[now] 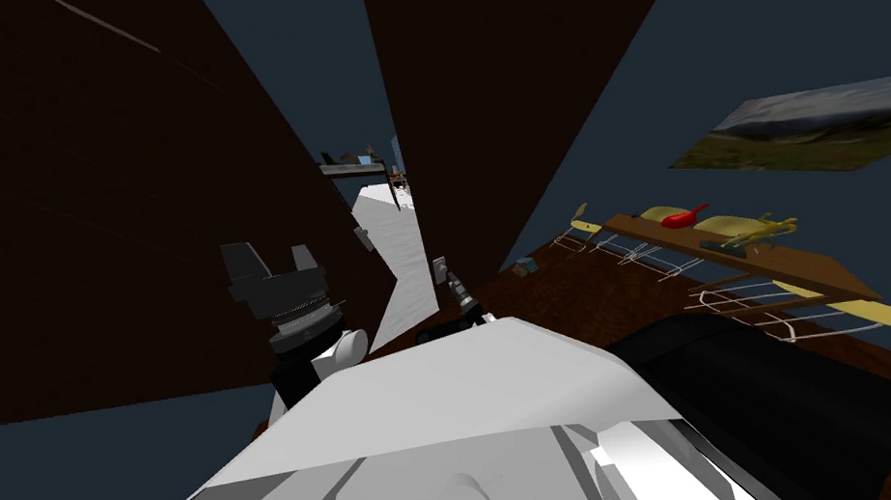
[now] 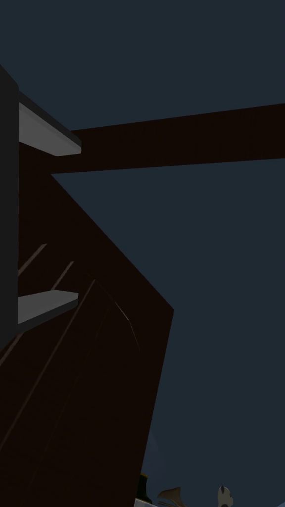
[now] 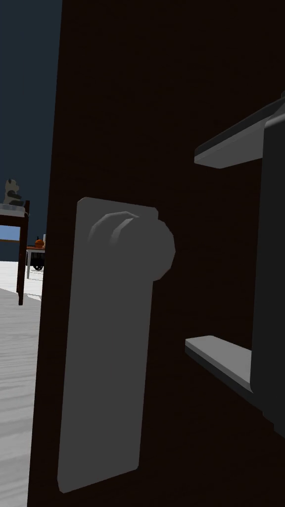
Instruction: Push the door open
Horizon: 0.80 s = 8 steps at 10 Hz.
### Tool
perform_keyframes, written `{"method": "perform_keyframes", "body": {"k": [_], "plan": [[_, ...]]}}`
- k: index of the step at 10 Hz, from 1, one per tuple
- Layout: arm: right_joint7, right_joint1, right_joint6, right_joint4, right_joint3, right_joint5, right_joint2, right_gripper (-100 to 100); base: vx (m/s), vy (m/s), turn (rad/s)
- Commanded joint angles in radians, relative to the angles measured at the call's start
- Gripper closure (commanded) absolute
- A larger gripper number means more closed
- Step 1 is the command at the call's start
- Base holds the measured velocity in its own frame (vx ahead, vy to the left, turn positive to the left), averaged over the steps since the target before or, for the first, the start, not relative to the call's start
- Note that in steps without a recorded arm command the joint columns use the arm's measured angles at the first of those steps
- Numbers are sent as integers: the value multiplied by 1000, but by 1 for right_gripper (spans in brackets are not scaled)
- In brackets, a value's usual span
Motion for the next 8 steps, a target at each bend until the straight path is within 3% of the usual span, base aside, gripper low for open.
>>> {"method": "perform_keyframes", "body": {"k": [1,4,5,6,8], "plan": [[3,-9,5,7,-3,-2,6,-100,168,39,17],[7,-29,17,19,-9,-6,43,-100,175,44,18],[6,-27,14,18,-9,-6,34,-100,84,24,3],[6,-27,14,18,-9,-6,34,100,-11,-3,-5],[6,-27,14,18,-9,-6,34,100,-19,-8,12]]}}
